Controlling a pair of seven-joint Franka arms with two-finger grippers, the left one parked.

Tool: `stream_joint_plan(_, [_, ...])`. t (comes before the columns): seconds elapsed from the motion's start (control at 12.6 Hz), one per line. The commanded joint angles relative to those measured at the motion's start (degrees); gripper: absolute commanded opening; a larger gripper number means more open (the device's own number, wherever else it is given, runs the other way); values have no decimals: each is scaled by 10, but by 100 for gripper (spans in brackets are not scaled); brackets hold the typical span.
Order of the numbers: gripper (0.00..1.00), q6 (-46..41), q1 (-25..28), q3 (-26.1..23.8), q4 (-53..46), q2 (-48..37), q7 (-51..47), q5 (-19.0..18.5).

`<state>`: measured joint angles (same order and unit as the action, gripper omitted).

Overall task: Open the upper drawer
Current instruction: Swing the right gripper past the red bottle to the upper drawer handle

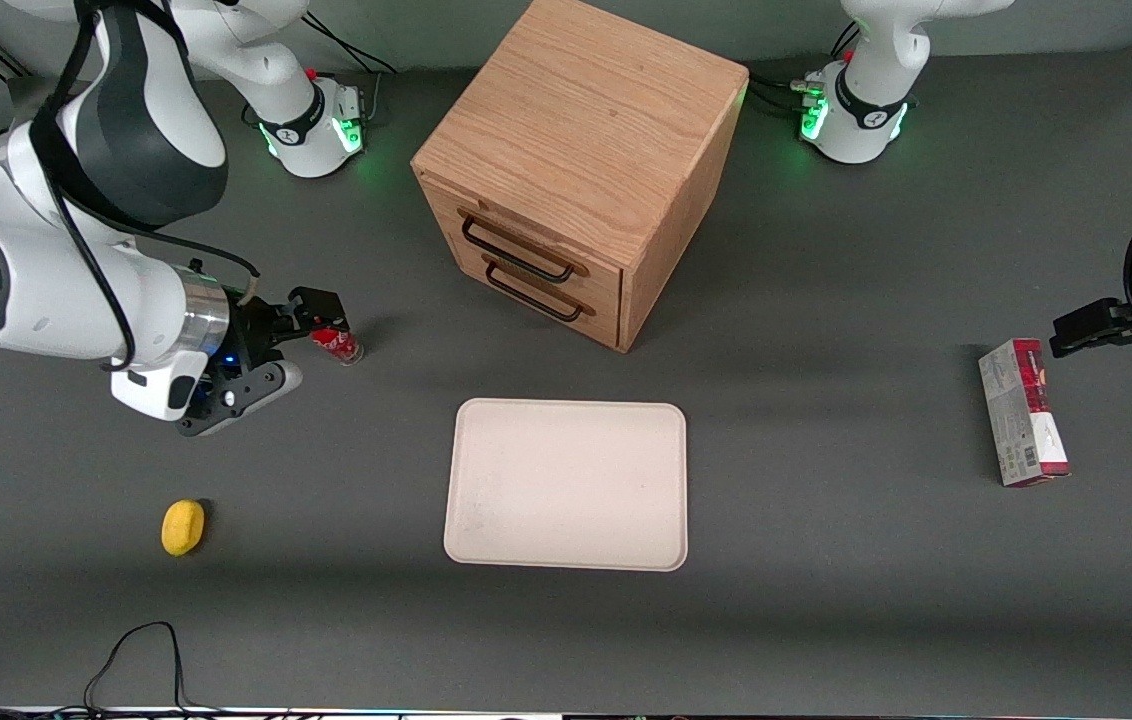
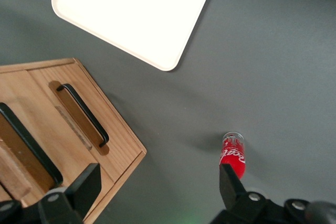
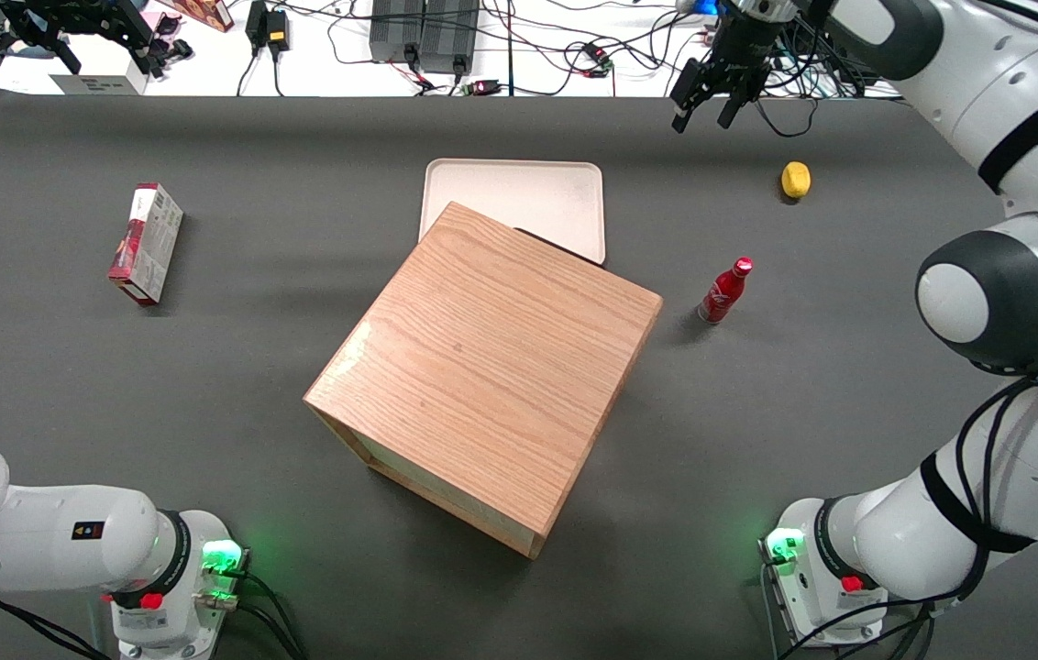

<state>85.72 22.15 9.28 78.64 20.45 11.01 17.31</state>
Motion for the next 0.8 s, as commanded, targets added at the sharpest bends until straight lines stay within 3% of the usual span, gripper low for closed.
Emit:
stream_joint_plan(0.0, [100, -9, 3, 0, -22, 36, 69, 11])
stream_joint_plan(0.72, [100, 13, 40, -3, -22, 68, 67, 18])
